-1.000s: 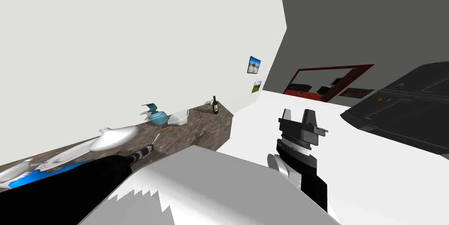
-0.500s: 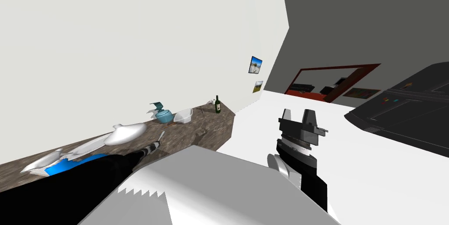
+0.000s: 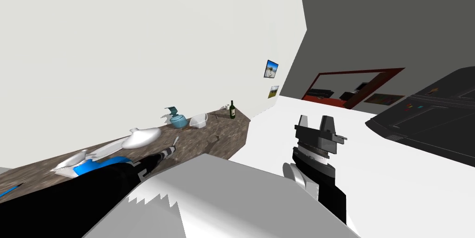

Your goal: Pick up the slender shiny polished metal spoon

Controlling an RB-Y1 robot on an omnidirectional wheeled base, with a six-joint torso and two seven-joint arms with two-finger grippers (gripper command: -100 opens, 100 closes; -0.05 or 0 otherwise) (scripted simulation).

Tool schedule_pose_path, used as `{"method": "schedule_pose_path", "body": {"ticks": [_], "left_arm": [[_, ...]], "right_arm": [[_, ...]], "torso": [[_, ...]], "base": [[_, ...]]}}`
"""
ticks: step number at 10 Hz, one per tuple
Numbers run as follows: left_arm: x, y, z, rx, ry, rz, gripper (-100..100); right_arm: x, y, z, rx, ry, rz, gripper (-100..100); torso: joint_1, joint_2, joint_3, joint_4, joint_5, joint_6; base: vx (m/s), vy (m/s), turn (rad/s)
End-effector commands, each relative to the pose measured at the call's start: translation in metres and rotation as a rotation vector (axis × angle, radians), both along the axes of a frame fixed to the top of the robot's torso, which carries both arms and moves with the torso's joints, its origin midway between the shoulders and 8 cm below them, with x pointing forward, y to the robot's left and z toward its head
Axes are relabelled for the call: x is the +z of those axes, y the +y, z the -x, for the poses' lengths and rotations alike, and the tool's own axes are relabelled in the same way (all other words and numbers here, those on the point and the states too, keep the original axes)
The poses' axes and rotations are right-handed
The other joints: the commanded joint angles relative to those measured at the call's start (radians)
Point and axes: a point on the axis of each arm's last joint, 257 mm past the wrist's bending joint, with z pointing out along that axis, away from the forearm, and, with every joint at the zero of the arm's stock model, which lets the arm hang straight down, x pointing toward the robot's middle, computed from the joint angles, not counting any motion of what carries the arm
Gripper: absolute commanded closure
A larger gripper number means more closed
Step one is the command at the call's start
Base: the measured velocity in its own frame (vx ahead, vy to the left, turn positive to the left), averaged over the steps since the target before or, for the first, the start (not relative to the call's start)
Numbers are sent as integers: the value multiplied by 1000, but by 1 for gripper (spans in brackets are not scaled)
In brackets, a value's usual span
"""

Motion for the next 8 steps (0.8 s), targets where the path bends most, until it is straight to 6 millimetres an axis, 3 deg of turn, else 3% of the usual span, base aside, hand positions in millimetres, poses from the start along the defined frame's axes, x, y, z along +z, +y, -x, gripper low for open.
{"method": "schedule_pose_path", "body": {"ticks": [1,4,7,8], "left_arm": [[0,-2,1,8,12,-3,100],[6,-31,-22,-24,14,18,100],[7,-33,-22,-18,23,16,100],[7,-33,-21,-16,27,16,0]], "right_arm": [[0,0,0,0,0,0,0],[0,0,0,0,0,0,0],[0,0,0,0,0,0,0],[0,0,0,0,0,0,0]], "torso": [[0,0,0,0,0,0],[1,0,0,0,0,0],[0,-1,0,0,0,-1],[-1,-2,-1,-1,0,0]], "base": [[-23,18,-10],[-64,50,18],[-33,25,0],[0,0,0]]}}
